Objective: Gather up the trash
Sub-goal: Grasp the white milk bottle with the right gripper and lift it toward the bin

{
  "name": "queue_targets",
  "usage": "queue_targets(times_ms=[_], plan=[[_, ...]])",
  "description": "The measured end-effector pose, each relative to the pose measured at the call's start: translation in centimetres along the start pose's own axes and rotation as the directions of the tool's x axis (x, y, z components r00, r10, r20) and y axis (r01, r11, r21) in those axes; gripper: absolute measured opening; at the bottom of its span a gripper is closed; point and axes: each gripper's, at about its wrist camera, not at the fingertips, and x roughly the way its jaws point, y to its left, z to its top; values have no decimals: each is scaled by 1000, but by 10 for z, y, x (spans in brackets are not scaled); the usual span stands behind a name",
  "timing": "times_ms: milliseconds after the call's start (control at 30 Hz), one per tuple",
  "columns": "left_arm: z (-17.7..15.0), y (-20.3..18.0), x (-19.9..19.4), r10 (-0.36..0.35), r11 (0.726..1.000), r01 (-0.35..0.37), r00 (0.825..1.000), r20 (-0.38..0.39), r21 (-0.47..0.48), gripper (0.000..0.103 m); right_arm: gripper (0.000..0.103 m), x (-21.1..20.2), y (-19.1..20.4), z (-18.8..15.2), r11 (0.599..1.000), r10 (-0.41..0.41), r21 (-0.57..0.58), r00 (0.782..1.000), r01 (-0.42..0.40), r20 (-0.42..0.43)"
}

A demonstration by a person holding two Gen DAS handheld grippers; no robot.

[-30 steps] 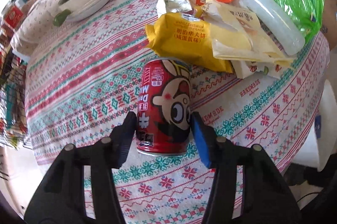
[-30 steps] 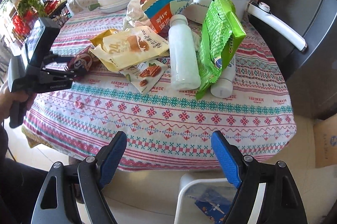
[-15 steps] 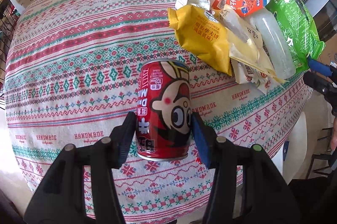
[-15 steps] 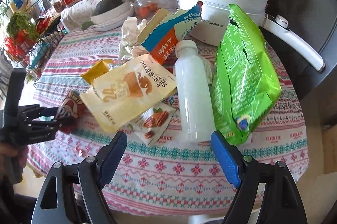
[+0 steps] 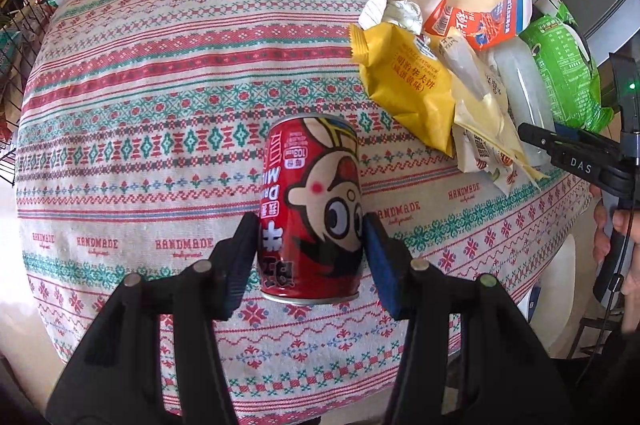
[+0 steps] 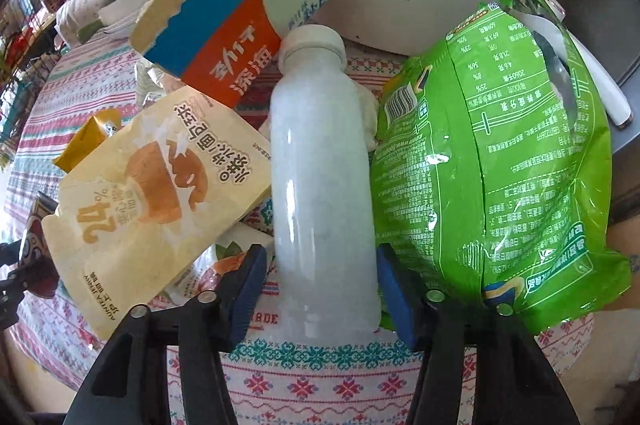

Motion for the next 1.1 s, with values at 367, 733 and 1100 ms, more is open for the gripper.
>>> queue_targets(times_ms=[367,733,1100], plan=[[-18,-15,-52,-37,999,37,989,143,1,54,50,-61,4,-13,999,43,-21,990,-41,133],[-34,-65,-93,-128,991,113,957,260,72,54,50,-140,-36,-63,988,146,12,956,-154,255],[-60,-124,-106,-194,969,141,943,271,203,54,50,-176,-77,-120,971,208,61,943,-231,259]])
